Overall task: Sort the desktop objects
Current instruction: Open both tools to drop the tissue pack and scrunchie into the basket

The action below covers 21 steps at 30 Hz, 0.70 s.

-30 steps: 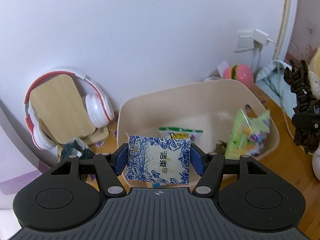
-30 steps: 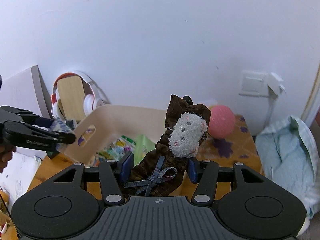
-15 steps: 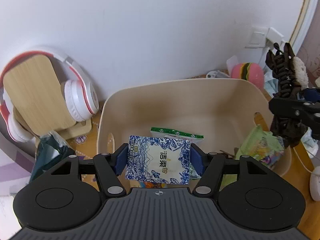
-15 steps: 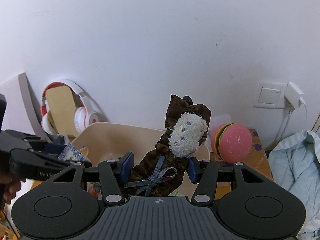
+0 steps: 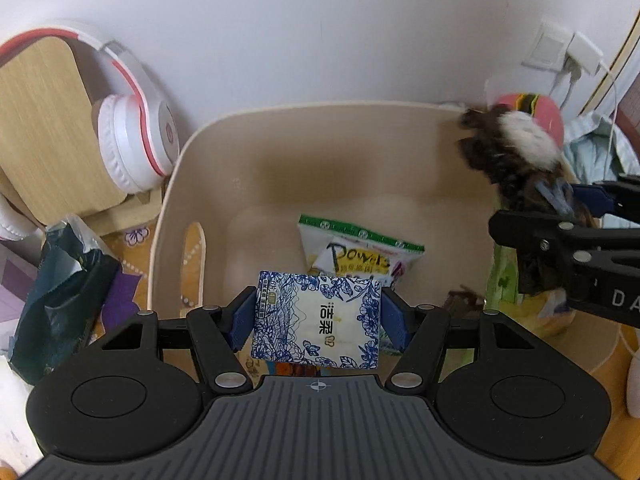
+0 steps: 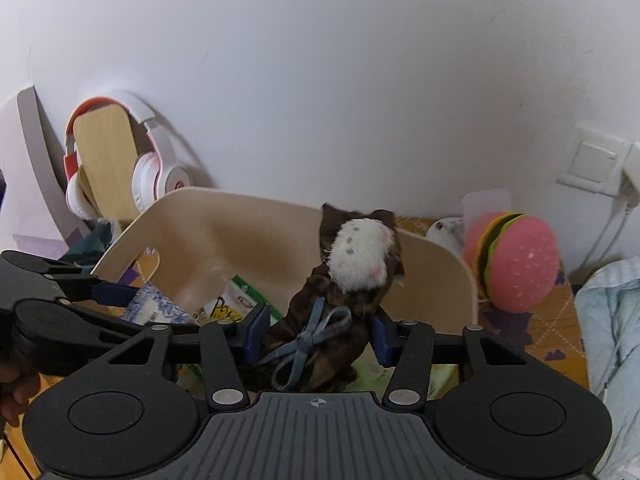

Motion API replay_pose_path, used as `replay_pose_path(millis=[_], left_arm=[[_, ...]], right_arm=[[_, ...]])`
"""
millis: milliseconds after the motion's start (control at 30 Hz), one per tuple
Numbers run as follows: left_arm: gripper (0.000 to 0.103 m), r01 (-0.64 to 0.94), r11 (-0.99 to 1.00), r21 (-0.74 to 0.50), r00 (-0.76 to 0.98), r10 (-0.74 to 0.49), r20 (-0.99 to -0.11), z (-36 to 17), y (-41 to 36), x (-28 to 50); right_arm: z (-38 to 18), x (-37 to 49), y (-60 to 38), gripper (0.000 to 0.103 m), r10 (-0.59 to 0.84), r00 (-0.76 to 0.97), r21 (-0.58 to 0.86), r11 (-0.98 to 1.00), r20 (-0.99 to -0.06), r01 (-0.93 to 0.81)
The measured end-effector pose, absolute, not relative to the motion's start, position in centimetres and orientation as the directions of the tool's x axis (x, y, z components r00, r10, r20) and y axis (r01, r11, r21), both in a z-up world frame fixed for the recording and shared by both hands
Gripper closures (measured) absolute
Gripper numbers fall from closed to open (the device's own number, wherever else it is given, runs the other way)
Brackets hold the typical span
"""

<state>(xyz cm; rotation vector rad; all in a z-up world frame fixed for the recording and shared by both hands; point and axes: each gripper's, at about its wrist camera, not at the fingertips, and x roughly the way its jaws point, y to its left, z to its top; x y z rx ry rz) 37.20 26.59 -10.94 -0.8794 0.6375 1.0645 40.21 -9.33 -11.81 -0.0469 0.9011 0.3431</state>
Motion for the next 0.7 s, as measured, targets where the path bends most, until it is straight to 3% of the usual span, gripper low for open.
replay_pose_path(millis=[167,267,367,700], left_arm=[[0.038,-0.931,0.212,-0.296,0.363,0.463,-0.809,-11.4,26.2,37.2],[0.037,-0.929,0.22,-0.299,0.369,0.459,-0.808,-11.1,25.7,37.1],[0.036,-0.928,0.206,-0.31,0.371,0.469,-0.802,-10.6,25.4,36.7],[0.032,-0.944,0.121,-0.306,0.324,0.504,-0.801,-8.9,22.5,36.2]], right_arm=[[-12.3,40.5,-8.2,0.058,0.271,0.556,0.083,0.937,-0.786,-0.339],[-12.3,40.5,-8.0,0.039,0.285,0.55,0.086,0.929,-0.785,-0.359],[-12.1,39.9,-8.4,0.03,0.284,0.559,0.084,0.931,-0.779,-0.355],[-9.9,36.9,-10.7,0.022,0.29,0.603,0.088,0.936,-0.743,-0.341]])
